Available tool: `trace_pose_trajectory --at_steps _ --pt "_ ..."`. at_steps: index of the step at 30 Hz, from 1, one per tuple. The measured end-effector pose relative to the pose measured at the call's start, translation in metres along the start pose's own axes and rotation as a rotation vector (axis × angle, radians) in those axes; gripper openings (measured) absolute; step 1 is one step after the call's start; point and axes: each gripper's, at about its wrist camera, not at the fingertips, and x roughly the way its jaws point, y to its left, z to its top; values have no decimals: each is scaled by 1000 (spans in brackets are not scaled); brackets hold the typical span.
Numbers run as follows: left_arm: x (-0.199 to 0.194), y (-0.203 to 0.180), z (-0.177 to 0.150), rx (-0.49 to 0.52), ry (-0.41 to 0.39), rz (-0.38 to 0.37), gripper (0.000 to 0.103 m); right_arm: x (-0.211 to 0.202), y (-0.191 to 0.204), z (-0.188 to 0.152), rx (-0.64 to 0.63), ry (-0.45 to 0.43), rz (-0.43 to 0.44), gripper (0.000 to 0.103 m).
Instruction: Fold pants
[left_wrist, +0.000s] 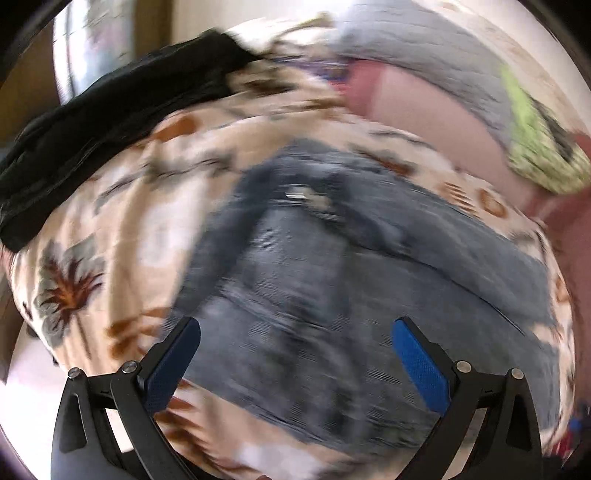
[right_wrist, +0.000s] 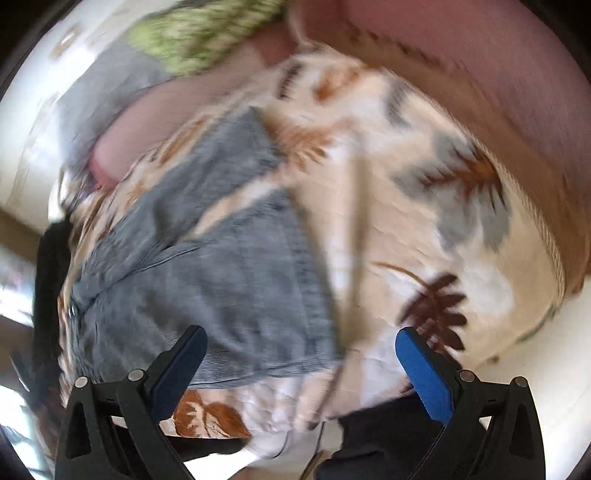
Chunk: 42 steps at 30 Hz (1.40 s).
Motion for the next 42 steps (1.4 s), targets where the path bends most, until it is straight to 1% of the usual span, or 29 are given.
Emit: trace_pose_trajectory --at_steps 2,5,7,9,10,11,13,17,18,19,20,23,24,25,26,27,28,30,32,33,34,35,36,37,38,39,40,41,42 --pt "11 20 2 -68 23 5 103 12 -12 1 50 59 95 103" --pt "28 34 -1 -105 53 19 103 24 -14 -1 60 87 115 93" --pt "35 35 -6 -91 69 32 103 35 -11 -5 70 115 109 64" --pt "40 33 -12 -58 71 55 103 44 -9 -7 62 133 48 46" --pt "42 32 -15 -41 70 60 103 44 -6 -8 41 129 19 42" --pt "43 32 -16 -30 65 65 103 42 -3 -9 11 121 -9 31" --pt "42 31 -19 -10 61 71 103 32 12 -12 -89 84 -77 26" --pt "42 28 -22 21 66 91 103 10 50 -16 -320 -46 -278 26" --pt "42 27 -21 22 72 93 103 13 53 -17 -355 -54 -320 27" --pt "40 26 -22 23 77 95 103 26 52 -16 -382 1 -351 30" --pt "37 26 -22 25 80 95 103 51 46 -19 -405 131 -384 33" --pt "14 22 -19 57 26 91 103 41 45 -10 -379 97 -346 40" --pt "4 18 -16 74 -3 86 103 30 45 -2 -343 62 -299 45" --pt "-3 15 -13 87 -25 79 103 20 45 8 -308 25 -249 57" --pt "-7 8 -8 102 -44 66 103 13 48 23 -281 -18 -196 63" --pt "-9 3 -5 119 -50 50 103 12 52 38 -268 -47 -177 70" --pt "-7 -2 -3 131 -42 39 103 19 56 52 -262 -64 -153 71" --pt "7 -10 -4 155 -6 56 103 45 59 78 -241 -56 -100 71" --pt "31 -14 -11 184 67 92 103 83 56 97 -217 -4 -125 70" --pt "46 -13 -15 185 121 111 103 109 54 101 -226 64 -142 50" --pt "44 -9 -17 169 96 99 103 128 56 100 -259 112 -185 44" --pt "41 -9 -16 170 94 98 103 128 63 99 -312 87 -217 42" --pt "37 -9 -13 176 96 109 103 122 72 99 -364 66 -268 31" --pt "30 -10 -8 182 72 120 103 113 81 99 -407 28 -307 29" --pt "19 -13 3 196 18 119 103 106 85 100 -425 7 -289 30" --pt "13 -14 10 205 -8 112 103 102 85 105 -420 12 -264 39" --pt "10 -17 24 208 -28 97 103 101 84 112 -402 16 -249 66" --pt "12 -20 43 200 -46 64 103 98 80 122 -365 -4 -221 77" --pt "16 -24 58 197 -49 53 103 95 74 138 -314 -61 -195 84"
